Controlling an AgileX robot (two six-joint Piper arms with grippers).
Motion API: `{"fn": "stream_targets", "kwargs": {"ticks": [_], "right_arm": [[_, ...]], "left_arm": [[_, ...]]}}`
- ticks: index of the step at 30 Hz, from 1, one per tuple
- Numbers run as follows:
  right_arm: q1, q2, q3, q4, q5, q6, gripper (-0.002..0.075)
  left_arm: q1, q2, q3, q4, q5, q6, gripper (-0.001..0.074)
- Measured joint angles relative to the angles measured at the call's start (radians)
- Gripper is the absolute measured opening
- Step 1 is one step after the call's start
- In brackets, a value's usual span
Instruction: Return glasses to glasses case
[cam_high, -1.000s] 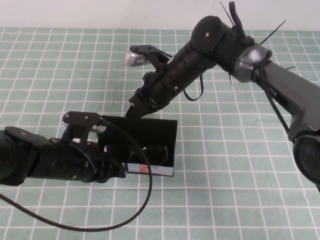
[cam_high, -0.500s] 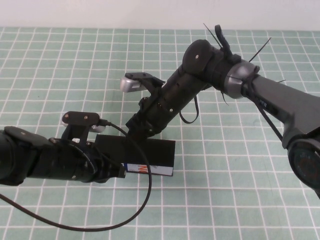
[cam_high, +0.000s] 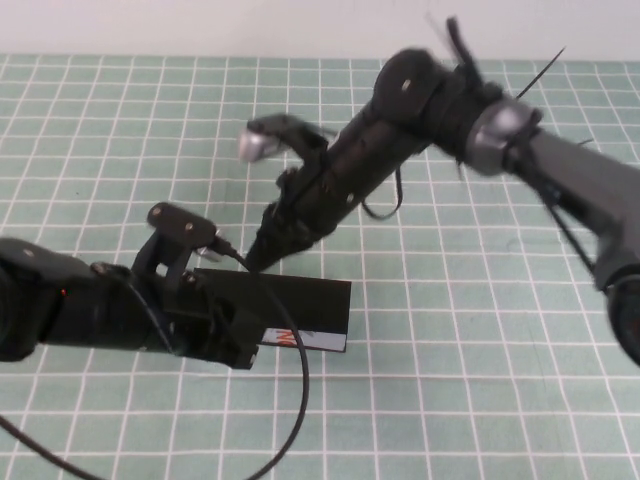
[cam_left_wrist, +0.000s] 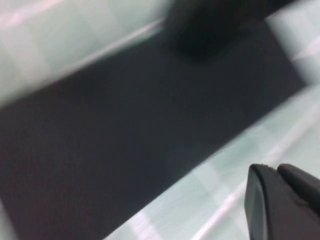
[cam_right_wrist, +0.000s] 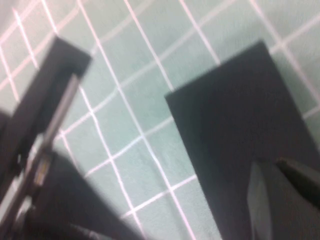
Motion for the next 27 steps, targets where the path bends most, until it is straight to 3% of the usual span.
{"fn": "stream_targets", "kwargs": {"ticks": [5,9,14,19,22,27], "right_arm": [[-0.011,-0.112,0.0,-0.009,0.002,-0.007,-0.0011],[-0.013,-0.214,0.0,-0.03,0.008,-0.008,-0.0011],[-0.013,-0.35,0.0,-0.067,0.016,0.001,-0.0011],[-0.015,-0.466,0.0,-0.108,0.03,0.039,-0.0011],[-0.015,-0.534,0.004,-0.177,0.033,0.085,-0.0011],[-0.015,-0.65,0.08,-0.365,0.036,0.214,-0.0011]], "left_arm": [[0.0,-0.097,-0.067,0.073,0.24,0.148,-0.0001],[0.0,-0.151,-0.166,0.267,0.48,0.125,-0.0001],[0.0,-0.165,-0.302,0.705,0.661,-0.188,-0.0001],[0.061,-0.17,-0.373,1.163,0.626,-0.617,-0.0001],[0.165,-0.223,-0.379,1.163,0.554,-0.677,-0.0001],[0.348,-0.413,-0.379,0.963,0.456,-0.588,-0.0001]]}}
